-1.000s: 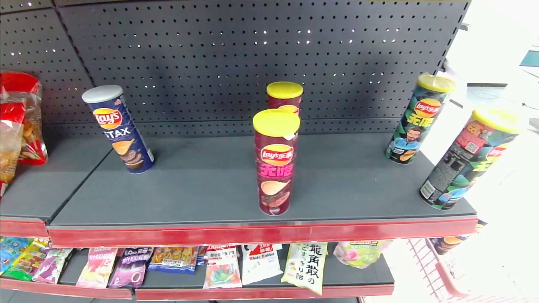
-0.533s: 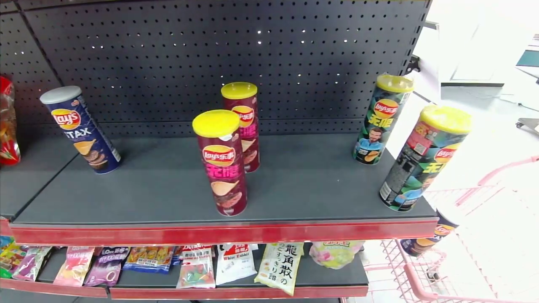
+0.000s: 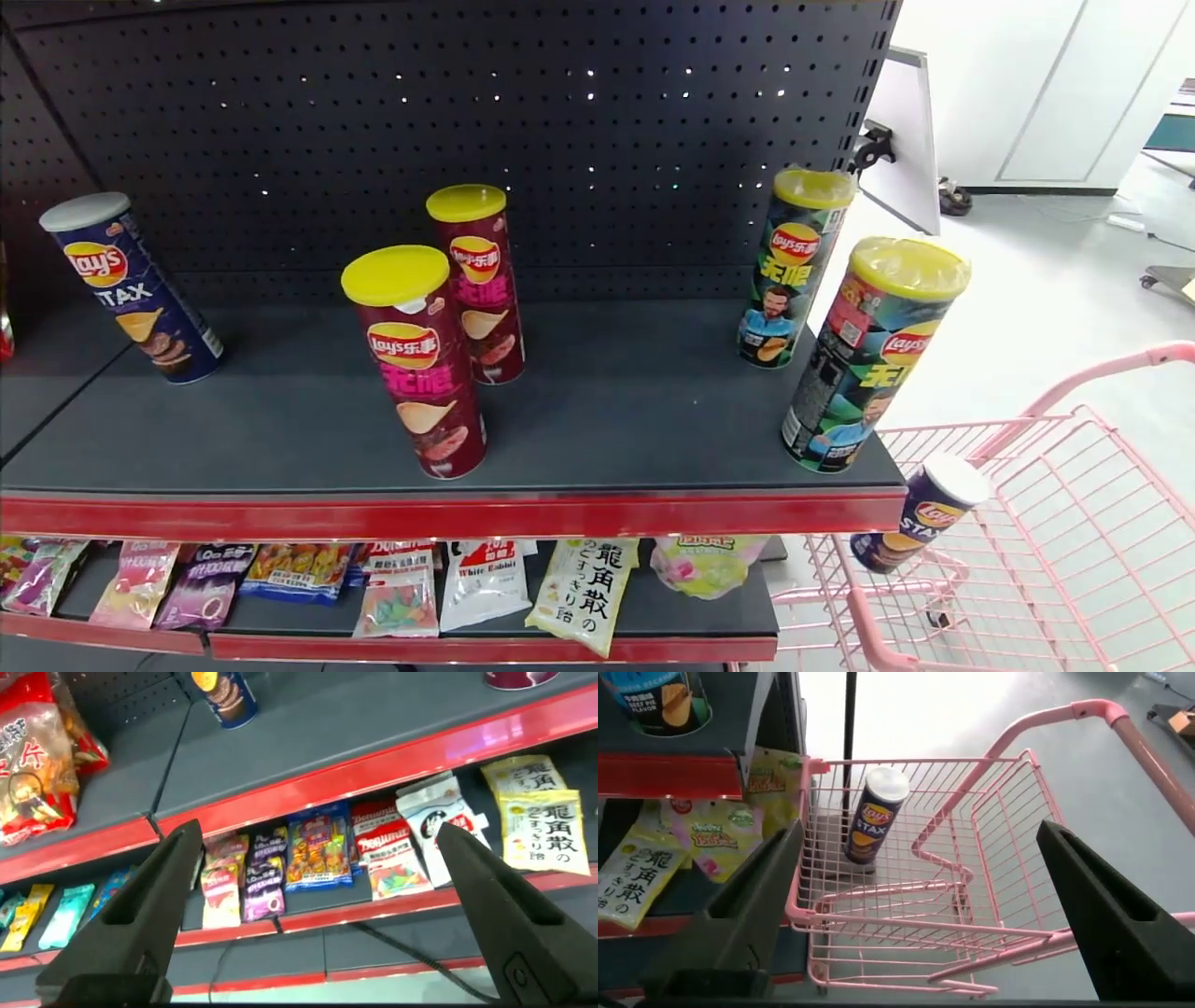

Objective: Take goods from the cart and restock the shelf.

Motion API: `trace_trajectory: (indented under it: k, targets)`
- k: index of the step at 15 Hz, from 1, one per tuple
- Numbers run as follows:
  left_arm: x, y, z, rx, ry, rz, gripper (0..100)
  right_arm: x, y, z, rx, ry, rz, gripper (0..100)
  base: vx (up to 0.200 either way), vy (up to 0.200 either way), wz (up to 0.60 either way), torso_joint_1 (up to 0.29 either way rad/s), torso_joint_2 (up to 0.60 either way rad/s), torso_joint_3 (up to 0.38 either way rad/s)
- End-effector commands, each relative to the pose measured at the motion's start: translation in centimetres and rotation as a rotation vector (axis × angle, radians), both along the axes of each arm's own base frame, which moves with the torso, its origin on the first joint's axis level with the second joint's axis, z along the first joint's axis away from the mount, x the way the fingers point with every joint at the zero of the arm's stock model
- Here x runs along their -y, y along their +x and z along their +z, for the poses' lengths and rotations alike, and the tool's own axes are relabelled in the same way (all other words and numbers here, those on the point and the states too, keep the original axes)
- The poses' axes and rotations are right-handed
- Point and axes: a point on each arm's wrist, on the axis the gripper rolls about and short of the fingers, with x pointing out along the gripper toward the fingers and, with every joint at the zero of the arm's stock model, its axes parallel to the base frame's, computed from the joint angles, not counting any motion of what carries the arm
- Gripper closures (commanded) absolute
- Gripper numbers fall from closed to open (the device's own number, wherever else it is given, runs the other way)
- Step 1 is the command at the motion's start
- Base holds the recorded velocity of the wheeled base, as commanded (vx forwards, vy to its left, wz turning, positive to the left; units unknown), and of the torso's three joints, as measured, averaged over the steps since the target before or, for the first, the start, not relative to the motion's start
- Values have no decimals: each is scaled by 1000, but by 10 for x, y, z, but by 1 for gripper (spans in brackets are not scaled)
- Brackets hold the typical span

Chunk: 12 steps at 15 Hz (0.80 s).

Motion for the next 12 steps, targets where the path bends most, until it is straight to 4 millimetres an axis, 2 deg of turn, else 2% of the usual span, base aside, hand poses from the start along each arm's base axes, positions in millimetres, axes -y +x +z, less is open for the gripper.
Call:
trace_trajectory:
  k: [1, 7, 12]
  targets:
    - [0, 0, -1, 0, 2, 0, 0, 0, -1, 0, 3, -1, -1, 0, 0, 0, 0, 0, 0, 0]
    - [-2, -6, -6, 35, -7, -38, 0, 0, 0, -1, 1, -7, -3, 0, 0, 0, 0, 0, 0, 0]
    - [-2, -7, -7, 43, -8, -44, 0, 0, -1, -4, -7, -16, -2, 0, 0, 0, -600, 4, 2, 2]
